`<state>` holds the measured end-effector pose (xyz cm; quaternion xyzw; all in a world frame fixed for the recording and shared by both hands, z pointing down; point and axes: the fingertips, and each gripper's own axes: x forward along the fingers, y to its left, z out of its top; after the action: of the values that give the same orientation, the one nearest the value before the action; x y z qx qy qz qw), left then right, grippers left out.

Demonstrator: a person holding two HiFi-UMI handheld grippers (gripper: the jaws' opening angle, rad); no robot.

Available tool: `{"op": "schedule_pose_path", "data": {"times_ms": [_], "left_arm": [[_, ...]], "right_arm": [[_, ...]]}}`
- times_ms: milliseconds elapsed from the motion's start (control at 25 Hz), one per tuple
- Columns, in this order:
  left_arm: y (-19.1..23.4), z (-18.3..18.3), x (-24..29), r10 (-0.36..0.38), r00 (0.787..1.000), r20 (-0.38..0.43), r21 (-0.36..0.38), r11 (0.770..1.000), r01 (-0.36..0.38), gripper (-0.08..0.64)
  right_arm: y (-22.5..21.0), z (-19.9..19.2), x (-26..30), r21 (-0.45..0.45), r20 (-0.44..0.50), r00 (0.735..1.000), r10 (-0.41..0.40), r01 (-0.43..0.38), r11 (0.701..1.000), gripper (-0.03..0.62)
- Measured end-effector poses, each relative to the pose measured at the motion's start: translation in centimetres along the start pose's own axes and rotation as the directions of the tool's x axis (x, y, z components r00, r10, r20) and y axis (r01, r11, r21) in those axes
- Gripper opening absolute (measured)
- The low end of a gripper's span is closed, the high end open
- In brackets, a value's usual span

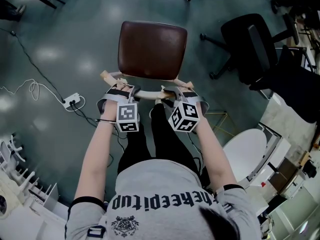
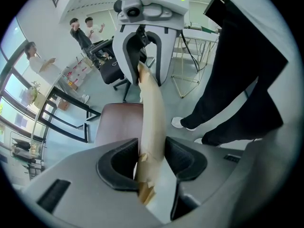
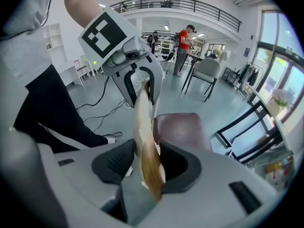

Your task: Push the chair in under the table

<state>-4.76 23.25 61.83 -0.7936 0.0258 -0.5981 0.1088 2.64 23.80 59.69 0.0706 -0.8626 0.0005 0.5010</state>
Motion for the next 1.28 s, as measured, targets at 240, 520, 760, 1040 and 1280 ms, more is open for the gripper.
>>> {"op": "schedule_pose_path", "data": {"times_ms": [240,520,760,1040,1280], "left_arm": [[0.0,0.0,0.0,-0.011,1.0,0.0,0.006,1.0,0.011,0.182],[0.1,0.1,0.3,0.015,1.0,0.0,0.022,1.0,-0.015,0.181],[2.6,0.5,1.2,0.047,0.999,-0.012,0.027,0.999,-0.047,0.179],[5.4,0.9,1.8,0.052,0.999,-0.012,0.04,0.998,-0.052,0.178],[6.2,1.0,2.2,0.04,0.999,-0.017,0.059,0.997,-0.039,0.173]], "right_arm": [[0.0,0.0,0.0,-0.014,0.011,1.0,0.013,-0.013,1.0,0.173],[-0.1,-0.1,-0.1,-0.021,0.019,1.0,0.005,-0.005,1.0,0.172],[-2.8,-0.8,-0.2,-0.006,0.013,0.999,-0.041,0.041,0.999,0.176],[-5.8,-1.2,-0.3,-0.005,0.023,0.998,-0.056,0.056,0.998,0.179],[-6.7,-1.4,-0.4,-0.015,0.041,0.998,-0.043,0.044,0.999,0.181]]}}
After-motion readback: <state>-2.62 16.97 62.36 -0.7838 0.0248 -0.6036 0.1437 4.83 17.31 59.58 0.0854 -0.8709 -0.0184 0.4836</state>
